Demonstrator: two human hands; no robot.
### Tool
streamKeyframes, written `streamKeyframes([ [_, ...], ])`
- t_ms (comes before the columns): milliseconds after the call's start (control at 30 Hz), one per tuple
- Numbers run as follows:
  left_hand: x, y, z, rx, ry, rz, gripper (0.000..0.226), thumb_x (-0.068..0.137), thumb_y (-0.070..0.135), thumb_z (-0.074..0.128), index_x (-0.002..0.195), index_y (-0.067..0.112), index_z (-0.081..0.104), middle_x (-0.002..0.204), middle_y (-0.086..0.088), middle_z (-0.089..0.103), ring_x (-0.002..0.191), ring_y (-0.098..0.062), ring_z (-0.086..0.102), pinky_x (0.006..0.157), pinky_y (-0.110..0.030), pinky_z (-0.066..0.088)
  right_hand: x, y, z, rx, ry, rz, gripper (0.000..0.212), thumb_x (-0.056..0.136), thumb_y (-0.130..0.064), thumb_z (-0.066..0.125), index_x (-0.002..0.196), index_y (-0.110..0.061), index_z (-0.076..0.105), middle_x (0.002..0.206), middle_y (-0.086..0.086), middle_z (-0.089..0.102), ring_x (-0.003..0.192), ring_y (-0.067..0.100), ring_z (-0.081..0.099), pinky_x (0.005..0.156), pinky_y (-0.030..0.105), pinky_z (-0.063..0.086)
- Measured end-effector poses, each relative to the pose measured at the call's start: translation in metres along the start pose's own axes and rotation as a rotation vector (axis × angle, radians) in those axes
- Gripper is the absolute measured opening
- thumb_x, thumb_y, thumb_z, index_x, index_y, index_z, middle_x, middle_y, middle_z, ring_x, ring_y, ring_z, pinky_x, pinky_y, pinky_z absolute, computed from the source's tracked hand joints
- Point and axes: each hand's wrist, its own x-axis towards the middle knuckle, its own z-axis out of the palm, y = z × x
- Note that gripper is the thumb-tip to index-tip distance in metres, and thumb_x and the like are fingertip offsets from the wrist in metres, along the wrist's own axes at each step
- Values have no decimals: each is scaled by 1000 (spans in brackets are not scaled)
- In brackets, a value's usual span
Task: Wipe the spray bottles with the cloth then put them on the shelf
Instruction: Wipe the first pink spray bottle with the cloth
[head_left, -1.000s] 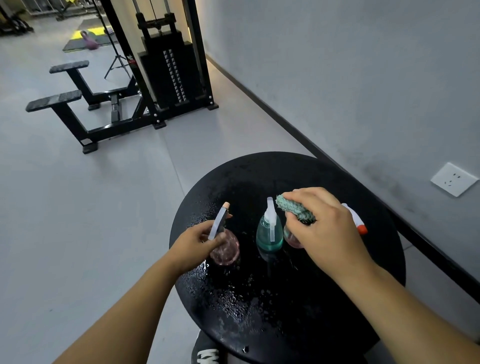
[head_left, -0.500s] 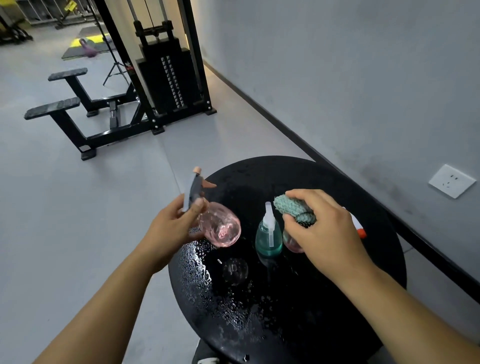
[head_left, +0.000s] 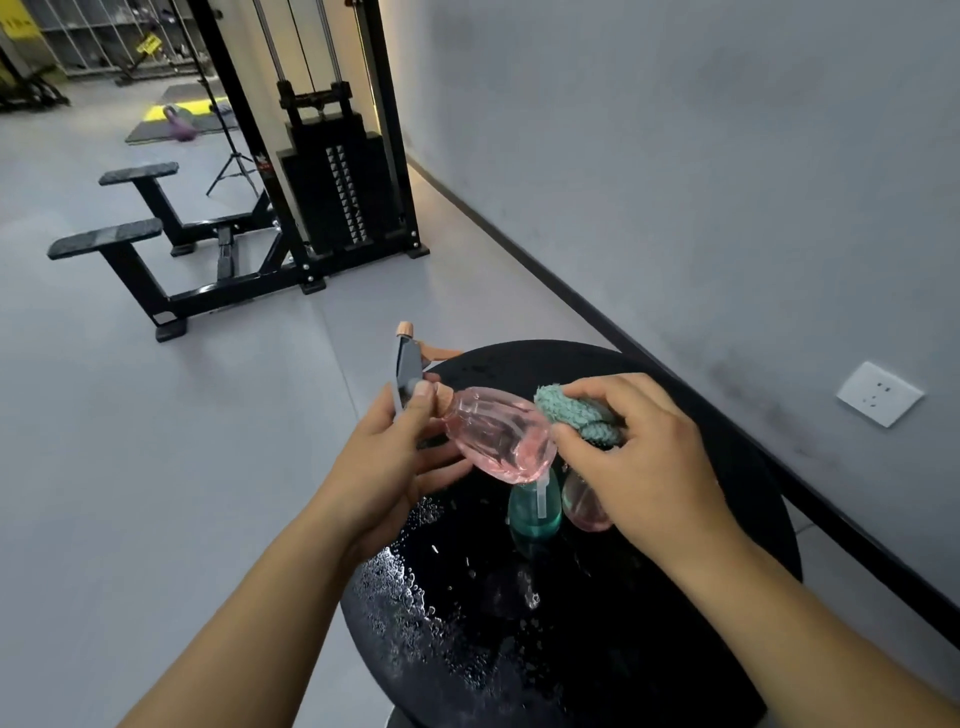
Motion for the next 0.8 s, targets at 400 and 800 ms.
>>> streamKeyframes([
  [400,0,-5,30,77,3,30,33,109,43,52,125,17,66,108,-7,80,94,-26,80,76,-33,64,2,-2,23,-156,-95,-135,26,100,-30,64,124,-26,75,124,-14,59,113,2,58,91,12,48],
  [800,-8,6,48,59,0,103,30,109,44,52,121,22,69,105,-3,77,90,-20,78,83,-39,67,13,-19,12,-117,52,-126,22,90,-23,77,112,-24,80,113,-14,64,104,3,62,85,9,49],
])
